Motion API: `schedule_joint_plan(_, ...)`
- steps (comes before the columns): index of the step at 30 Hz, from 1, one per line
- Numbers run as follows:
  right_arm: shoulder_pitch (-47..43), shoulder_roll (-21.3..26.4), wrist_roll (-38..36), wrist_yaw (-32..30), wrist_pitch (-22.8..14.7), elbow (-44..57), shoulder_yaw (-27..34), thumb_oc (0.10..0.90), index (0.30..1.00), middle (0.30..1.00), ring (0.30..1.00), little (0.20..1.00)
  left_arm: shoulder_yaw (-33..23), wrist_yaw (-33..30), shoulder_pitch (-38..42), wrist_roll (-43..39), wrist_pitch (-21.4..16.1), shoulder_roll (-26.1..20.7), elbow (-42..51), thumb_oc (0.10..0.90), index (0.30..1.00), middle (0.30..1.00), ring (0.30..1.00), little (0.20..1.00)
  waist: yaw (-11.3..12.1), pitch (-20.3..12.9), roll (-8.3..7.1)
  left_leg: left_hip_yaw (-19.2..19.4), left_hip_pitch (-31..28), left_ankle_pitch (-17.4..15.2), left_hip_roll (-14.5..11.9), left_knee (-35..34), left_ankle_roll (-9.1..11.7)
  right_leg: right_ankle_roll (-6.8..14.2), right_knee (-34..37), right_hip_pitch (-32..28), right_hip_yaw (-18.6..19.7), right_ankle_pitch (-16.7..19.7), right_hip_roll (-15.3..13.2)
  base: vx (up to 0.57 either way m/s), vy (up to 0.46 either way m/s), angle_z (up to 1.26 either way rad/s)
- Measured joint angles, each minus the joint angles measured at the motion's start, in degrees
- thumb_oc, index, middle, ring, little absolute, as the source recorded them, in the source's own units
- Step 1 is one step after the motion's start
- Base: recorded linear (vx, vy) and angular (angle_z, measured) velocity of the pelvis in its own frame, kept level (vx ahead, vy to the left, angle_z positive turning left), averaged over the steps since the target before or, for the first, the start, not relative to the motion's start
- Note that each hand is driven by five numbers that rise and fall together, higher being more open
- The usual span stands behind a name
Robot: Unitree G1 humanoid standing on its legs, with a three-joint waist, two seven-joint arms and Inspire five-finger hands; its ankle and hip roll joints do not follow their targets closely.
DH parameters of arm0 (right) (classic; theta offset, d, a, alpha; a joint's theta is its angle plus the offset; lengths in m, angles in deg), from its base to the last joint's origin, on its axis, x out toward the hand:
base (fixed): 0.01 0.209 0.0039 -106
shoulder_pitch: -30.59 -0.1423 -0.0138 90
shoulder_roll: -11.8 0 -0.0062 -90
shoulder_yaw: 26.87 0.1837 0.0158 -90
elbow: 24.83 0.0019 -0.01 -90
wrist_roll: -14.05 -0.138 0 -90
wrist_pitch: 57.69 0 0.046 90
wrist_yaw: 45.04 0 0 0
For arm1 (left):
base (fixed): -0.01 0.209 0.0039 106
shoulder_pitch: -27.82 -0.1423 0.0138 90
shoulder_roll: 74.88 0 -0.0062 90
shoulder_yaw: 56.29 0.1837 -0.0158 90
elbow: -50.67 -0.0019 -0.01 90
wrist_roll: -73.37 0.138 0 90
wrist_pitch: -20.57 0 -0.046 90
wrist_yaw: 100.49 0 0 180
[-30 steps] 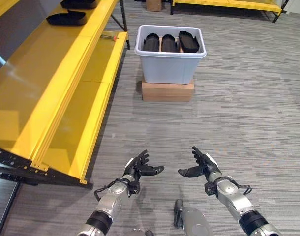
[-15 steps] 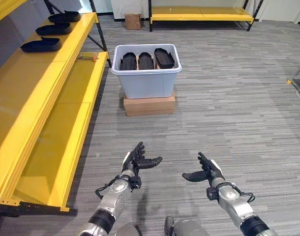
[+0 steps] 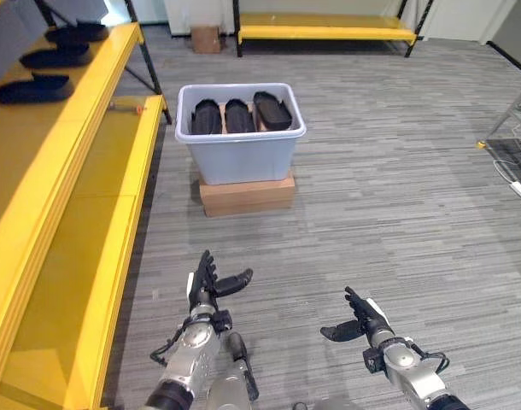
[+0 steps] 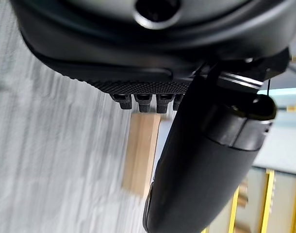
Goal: Move parts from the plastic box to the shelf.
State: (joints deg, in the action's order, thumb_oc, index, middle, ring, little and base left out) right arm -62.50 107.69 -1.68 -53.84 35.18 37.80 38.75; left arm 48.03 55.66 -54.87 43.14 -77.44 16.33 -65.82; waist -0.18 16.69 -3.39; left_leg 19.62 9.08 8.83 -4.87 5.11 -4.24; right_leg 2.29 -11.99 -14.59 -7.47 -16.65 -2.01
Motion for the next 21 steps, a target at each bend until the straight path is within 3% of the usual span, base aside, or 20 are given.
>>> schedule_joint_plan(1,-0.16,-0.63,-0.06,-0.49,-0.11,0.51,0.46,0.900,1.000,1.000,1.000,1.000,-0.56,0.05,0.70,0.66,0.03,0.02,0.06,0.900,1.000,1.000,1.000,1.000,0.29,0.09,-1.05,-0.06,-0.25,-2.04,2.26,1.59,-0.75,0.65,-0.59,-0.91,-0.80,-0.50,-2.23,0.30,0.191,0.30)
schedule_joint_plan(3,-1.10,-1.21,-0.07,-1.46,-0.17,0.66,0.57,0.900,1.000,1.000,1.000,1.000,-0.74,0.50,1.77,2.69,0.03,-0.25,0.40,0.900,1.000,1.000,1.000,1.000,0.70,0.10,-1.20,-0.18,-0.43,-2.80,3.75,2.84,-2.47,1.27,-4.23,0.28,-1.57,-1.29,-4.14,0.22,0.155,0.35)
schedule_joint_plan(5,-2.36,-2.27,-1.60,-3.33,-0.18,0.75,0.56,0.900,1.000,1.000,1.000,1.000,-1.15,1.89,2.82,3.75,0.64,-1.07,0.62,0.900,1.000,1.000,1.000,1.000,2.15,0.16,-1.51,-0.22,-2.06,-4.95,5.77,2.92,-3.62,3.49,-11.07,1.62,-1.53,0.91,-6.02,0.21,0.155,0.22)
schedule_joint_plan(6,-2.87,-2.73,-2.82,-4.42,-0.07,0.70,0.58,0.900,1.000,1.000,1.000,1.000,-1.01,2.38,2.91,4.12,0.74,-1.44,0.66,0.900,1.000,1.000,1.000,1.000,2.42,0.17,-1.60,-0.06,-2.95,-5.59,6.15,2.92,-3.86,5.38,-14.05,2.19,-1.49,1.60,-6.76,0.14,0.148,0.04)
schedule_joint_plan(7,-4.25,-3.85,-3.87,-6.47,-0.07,0.61,0.85,0.900,1.000,1.000,1.000,1.000,-1.10,3.15,2.94,4.82,1.22,-2.21,0.79,0.900,1.000,1.000,1.000,1.000,2.81,0.18,-1.64,0.26,-4.46,-6.54,6.55,2.46,-4.13,9.26,-22.70,5.45,-1.33,2.79,-8.31,0.12,0.131,-0.12)
schedule_joint_plan(8,-5.42,-4.51,-4.81,-7.76,-0.13,0.67,1.11,0.900,1.000,1.000,1.000,1.000,-0.94,3.35,3.01,5.08,1.82,-2.52,1.04,0.900,1.000,1.000,1.000,1.000,3.14,0.16,-1.66,0.67,-5.58,-7.47,6.91,1.85,-4.38,10.06,-29.04,8.31,-1.21,5.29,-9.38,0.12,0.110,-0.27)
schedule_joint_plan(10,-6.79,-5.23,-4.90,-8.60,-0.36,0.65,1.90,0.900,1.000,1.000,1.000,1.000,-0.59,3.34,2.99,5.28,2.36,-3.41,2.05,0.900,1.000,1.000,1.000,1.000,3.37,0.11,-1.49,1.48,-7.46,-7.69,7.52,0.35,-4.75,10.32,-36.56,12.65,-1.75,5.42,-10.80,0.18,0.031,-0.24)
schedule_joint_plan(11,-7.20,-5.59,-4.72,-8.89,-0.47,0.43,2.33,0.900,1.000,1.000,1.000,1.000,0.12,3.46,2.96,5.34,2.68,-3.99,3.16,0.900,1.000,1.000,1.000,1.000,3.41,0.13,-1.47,1.47,-8.42,-8.56,7.65,-0.66,-4.95,9.41,-36.92,14.53,-2.90,4.15,-10.98,0.16,-0.010,-0.15)
schedule_joint_plan(14,-7.51,-5.75,-4.40,-9.83,-0.23,0.39,2.50,0.900,1.000,1.000,1.000,1.000,0.35,4.24,3.06,5.32,3.28,-4.28,4.10,0.900,1.000,1.000,1.000,1.000,3.06,0.15,-1.34,2.38,-9.73,-8.48,7.45,-1.46,-4.76,7.35,-30.95,16.58,-7.07,1.38,-10.76,0.15,-0.084,-0.25)
schedule_joint_plan(15,-7.54,-5.64,-3.37,-10.75,0.58,0.20,2.78,0.900,1.000,1.000,1.000,1.000,0.28,4.07,2.98,3.42,4.28,-3.76,4.23,0.900,1.000,1.000,1.000,1.000,2.55,0.29,-0.54,2.59,-10.49,-9.53,6.88,-1.68,-4.28,4.85,-25.10,17.24,-9.86,0.08,-10.64,0.10,-0.102,-0.33)
schedule_joint_plan(16,-7.70,-5.27,-2.38,-11.17,1.34,0.16,2.88,0.900,1.000,1.000,1.000,1.000,0.12,3.84,2.92,0.77,5.47,-2.97,3.95,0.900,1.000,1.000,1.000,1.000,1.71,0.33,0.95,3.12,-10.66,-9.74,5.69,-1.75,-4.20,3.75,-17.71,18.25,-11.97,0.53,-9.92,0.10,-0.095,-0.45)
schedule_joint_plan(18,-7.92,-4.54,-2.15,-11.49,2.63,0.21,2.77,0.900,1.000,1.000,1.000,1.000,-0.15,2.77,2.97,-2.18,5.75,-2.11,2.90,0.900,1.000,1.000,1.000,1.000,-0.05,0.82,2.20,3.66,-11.38,-9.83,5.08,-2.31,-4.25,4.77,-9.24,21.49,-11.58,4.81,-9.99,0.24,-0.151,-0.22)
schedule_joint_plan(21,-5.39,-3.88,0.05,-13.94,4.78,0.33,3.05,0.900,1.000,1.000,1.000,1.000,0.33,2.88,2.96,-3.23,6.58,-0.15,2.22,0.900,1.000,1.000,1.000,1.000,-3.20,1.47,1.80,1.50,-12.54,-10.18,6.26,-2.13,-3.16,8.21,0.95,27.22,-9.86,15.38,-12.84,0.27,-0.186,0.28)
